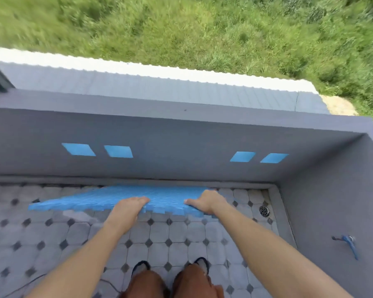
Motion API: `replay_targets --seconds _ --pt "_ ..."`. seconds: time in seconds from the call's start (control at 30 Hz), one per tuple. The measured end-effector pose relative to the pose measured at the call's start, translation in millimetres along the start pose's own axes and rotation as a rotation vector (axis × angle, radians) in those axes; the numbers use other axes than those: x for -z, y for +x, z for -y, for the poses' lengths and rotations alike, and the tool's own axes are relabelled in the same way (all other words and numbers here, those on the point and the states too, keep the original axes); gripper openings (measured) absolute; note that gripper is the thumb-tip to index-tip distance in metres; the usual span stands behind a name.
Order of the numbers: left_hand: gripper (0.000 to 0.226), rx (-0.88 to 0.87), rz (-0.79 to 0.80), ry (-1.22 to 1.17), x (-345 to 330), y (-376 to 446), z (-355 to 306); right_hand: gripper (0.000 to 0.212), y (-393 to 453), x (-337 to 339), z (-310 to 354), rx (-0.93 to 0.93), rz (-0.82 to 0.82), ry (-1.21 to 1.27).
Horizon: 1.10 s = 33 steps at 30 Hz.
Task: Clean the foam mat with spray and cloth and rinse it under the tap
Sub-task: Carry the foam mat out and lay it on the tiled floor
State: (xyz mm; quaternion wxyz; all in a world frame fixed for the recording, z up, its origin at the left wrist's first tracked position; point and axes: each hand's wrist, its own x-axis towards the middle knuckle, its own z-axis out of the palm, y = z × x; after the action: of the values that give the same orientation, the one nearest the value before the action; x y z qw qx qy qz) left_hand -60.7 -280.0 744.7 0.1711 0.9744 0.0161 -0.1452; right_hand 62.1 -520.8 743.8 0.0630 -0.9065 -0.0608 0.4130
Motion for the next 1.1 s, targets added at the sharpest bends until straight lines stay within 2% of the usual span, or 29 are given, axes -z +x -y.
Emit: replay_targets --seconds 0.13,0.37,0.53,0.63,0.73,0.87,1.03,1.1 --pt "0.063 0.137 -0.103 -0.001 2.7 -37.7 68.5 0.069 22.3 0.7 89.9 0.156 0.051 -0.166" --pt "0.071 0.477 -0.128 -0.138 3.1 -93.1 178.2 0.065 52.1 -12.4 256.6 0.360 0.115 -0.396" --pt "0.068 0.698 -0.206 -0.240 -19.9 -117.5 233.6 0.061 85.4 -38.6 358.5 0.492 0.136 -0.537" --pt "0.076 0.837 -0.208 -0.245 -40.9 -119.4 251.6 0.067 119.0 -61.5 407.8 0.608 0.149 -0.672" --pt "0.077 0.923 -0.210 -0.292 -65.7 -96.4 270.4 0.078 172.7 -83.0 451.1 0.740 0.133 -0.799" --pt "0.078 1.031 -0.216 -0.220 -114.1 -34.9 294.6 0.065 262.2 -109.1 491.5 0.890 0.139 -0.941" --pt "0.081 1.086 -0.134 -0.323 -182.0 48.8 331.1 0.061 382.2 -140.8 493.2 0.948 0.181 -1.056" --pt "0.082 1.028 -0.086 -0.349 -209.2 78.9 349.4 0.059 428.3 -152.6 488.7 0.928 0.210 -1.075"
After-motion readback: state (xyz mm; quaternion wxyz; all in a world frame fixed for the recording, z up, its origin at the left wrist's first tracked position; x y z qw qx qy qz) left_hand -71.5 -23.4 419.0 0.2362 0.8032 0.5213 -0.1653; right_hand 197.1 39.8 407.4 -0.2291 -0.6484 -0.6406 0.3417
